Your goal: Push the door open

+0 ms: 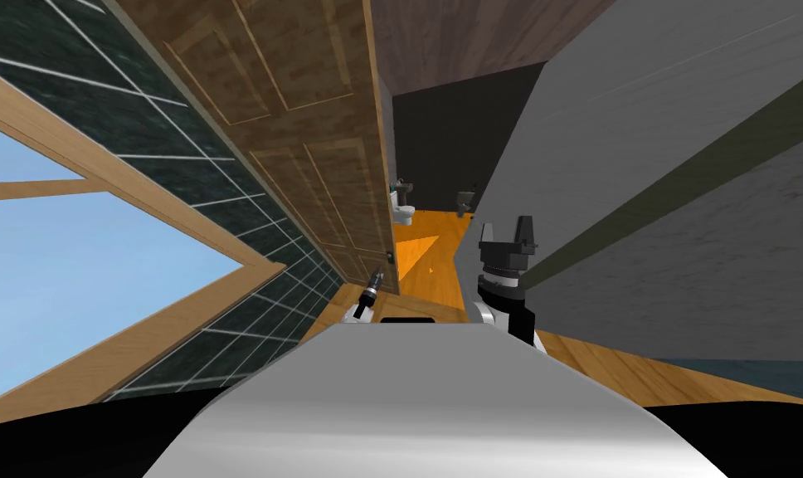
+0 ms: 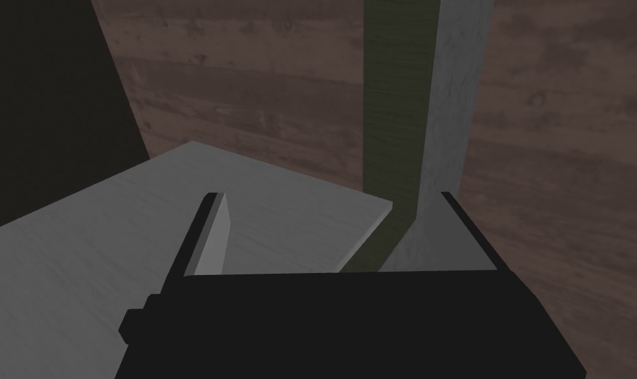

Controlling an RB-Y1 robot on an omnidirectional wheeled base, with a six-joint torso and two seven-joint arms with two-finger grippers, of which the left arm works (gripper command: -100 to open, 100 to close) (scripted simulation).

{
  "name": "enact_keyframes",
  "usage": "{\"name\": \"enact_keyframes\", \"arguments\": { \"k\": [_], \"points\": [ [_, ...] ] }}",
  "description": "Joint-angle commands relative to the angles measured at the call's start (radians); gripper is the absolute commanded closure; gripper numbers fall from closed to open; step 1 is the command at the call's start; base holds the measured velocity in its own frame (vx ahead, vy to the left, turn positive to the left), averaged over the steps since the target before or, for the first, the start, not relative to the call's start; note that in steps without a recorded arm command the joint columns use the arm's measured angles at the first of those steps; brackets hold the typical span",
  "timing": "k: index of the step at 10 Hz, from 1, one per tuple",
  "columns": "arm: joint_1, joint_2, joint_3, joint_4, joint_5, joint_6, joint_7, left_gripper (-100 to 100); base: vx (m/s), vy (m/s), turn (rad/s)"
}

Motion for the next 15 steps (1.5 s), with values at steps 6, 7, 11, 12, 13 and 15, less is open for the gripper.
{"name": "enact_keyframes", "arguments": {
  "k": [6, 7, 11, 12, 13, 15],
  "points": [
    [-0.013, -0.013, 0.015, 0.016, 0.009, 0.004, -0.017, -100, 0.197, -0.048, -0.028],
    [-0.014, -0.015, 0.017, 0.019, 0.011, 0.004, -0.019, -100, 0.227, -0.016, -0.032],
    [-0.013, -0.014, 0.016, 0.017, 0.010, 0.004, -0.017, 100, 0.004, 0.000, -0.003],
    [-0.013, -0.014, 0.016, 0.017, 0.010, 0.004, -0.017, 100, -0.013, 0.002, 0.005],
    [-0.013, -0.014, 0.016, 0.017, 0.010, 0.004, -0.017, 100, -0.009, 0.000, 0.005],
    [-0.012, -0.013, 0.026, 0.021, 0.016, 0.007, -0.023, 100, 0.032, -0.015, 0.010]
  ]
}}
